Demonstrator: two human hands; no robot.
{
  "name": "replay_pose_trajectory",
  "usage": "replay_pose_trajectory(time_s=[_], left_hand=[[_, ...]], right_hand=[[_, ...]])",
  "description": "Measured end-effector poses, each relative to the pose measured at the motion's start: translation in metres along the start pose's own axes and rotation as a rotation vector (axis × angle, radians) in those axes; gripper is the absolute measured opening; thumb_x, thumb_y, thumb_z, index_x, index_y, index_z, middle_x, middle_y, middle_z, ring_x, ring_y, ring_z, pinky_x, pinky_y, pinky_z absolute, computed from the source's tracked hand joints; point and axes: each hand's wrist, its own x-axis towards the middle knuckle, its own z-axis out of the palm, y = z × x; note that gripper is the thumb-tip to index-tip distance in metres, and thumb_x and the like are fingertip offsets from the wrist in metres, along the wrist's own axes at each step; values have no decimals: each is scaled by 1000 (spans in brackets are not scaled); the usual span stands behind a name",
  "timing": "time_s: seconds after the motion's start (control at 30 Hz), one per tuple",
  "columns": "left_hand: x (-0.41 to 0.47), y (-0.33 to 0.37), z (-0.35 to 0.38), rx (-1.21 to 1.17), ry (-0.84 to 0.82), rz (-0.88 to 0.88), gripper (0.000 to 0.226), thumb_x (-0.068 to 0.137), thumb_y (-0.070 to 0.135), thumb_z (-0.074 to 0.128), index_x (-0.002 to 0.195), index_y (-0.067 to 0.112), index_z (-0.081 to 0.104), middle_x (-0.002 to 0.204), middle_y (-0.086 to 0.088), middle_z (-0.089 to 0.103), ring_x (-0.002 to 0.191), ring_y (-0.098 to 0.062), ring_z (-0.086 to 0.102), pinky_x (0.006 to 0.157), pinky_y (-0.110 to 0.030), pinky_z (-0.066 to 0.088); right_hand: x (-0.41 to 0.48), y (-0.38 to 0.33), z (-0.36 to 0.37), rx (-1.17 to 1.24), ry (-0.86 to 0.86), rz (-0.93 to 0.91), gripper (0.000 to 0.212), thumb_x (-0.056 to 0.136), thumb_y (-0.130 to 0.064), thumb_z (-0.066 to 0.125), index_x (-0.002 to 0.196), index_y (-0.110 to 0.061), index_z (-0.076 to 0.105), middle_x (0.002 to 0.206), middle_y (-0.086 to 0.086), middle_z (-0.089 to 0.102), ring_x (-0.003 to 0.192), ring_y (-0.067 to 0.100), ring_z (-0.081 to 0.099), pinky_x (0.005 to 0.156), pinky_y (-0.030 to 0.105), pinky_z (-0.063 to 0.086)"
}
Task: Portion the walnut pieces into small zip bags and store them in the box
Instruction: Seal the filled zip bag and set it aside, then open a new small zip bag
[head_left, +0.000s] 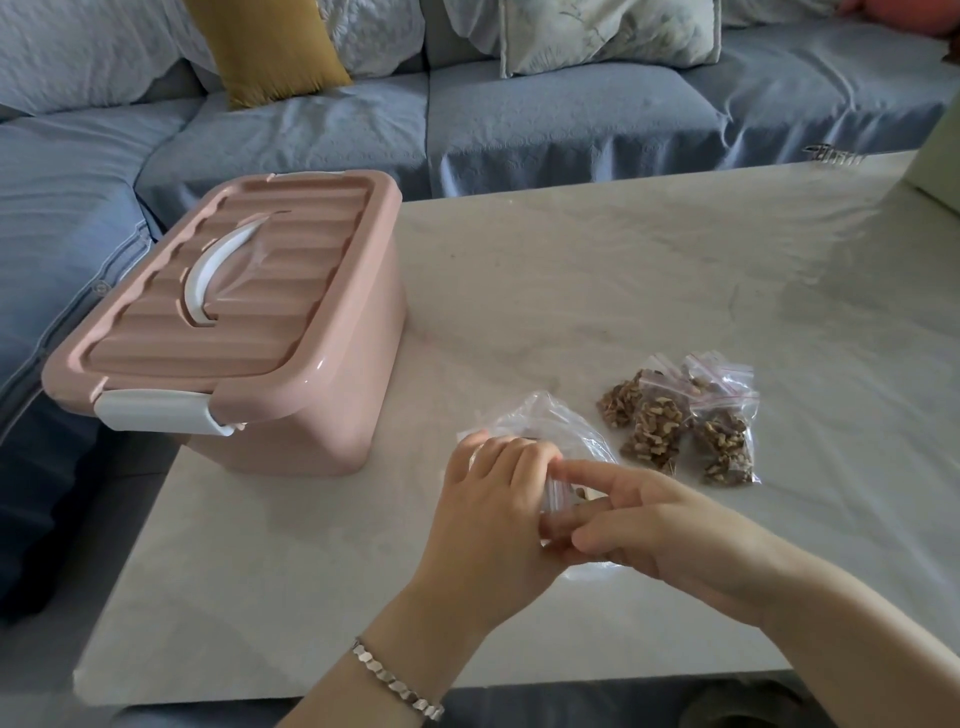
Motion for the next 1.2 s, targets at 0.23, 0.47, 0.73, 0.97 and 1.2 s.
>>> replay_pose_trajectory(time_s=[0.23,0.47,0.73,0.97,1.2], left_hand=[[1,1,-6,14,43,-68,31,62,46,61,79,21,52,66,12,60,67,-13,56,78,-24,36],[-18,-19,-22,-198,-33,-484,34,67,57,63,75,25,51,69,15,57,66,-3,54,62,-15,39],[-8,-36,-3,-421,-260,-1115,32,73,42,69,88,19,53,86,8,60,75,-6,56,58,-24,38],[-9,-28,1,-453,-443,-1122,19,73,31,66,84,20,54,80,7,60,70,-7,56,57,-24,41],[-38,-27,-1,-291,-509,-928,20,74,20,62,81,23,44,76,7,59,70,-10,56,55,-23,37]], right_hand=[[-2,1,0,-195,70,-56,34,73,-1,57,94,-21,74,99,0,73,93,6,65,85,19,48],[-10,44,-53,-838,741,-10,14,85,-24,61,96,-32,65,86,-15,65,84,7,61,65,13,43],[8,89,-61,-1359,651,220,35,93,-44,45,124,-27,48,120,-5,46,118,15,40,86,23,39],[13,93,-76,-1356,649,227,38,90,-46,48,118,-21,45,117,-2,44,116,19,41,91,27,38],[11,81,-80,-1493,540,271,15,89,-41,48,92,-26,50,104,-5,57,107,17,47,84,25,35]])
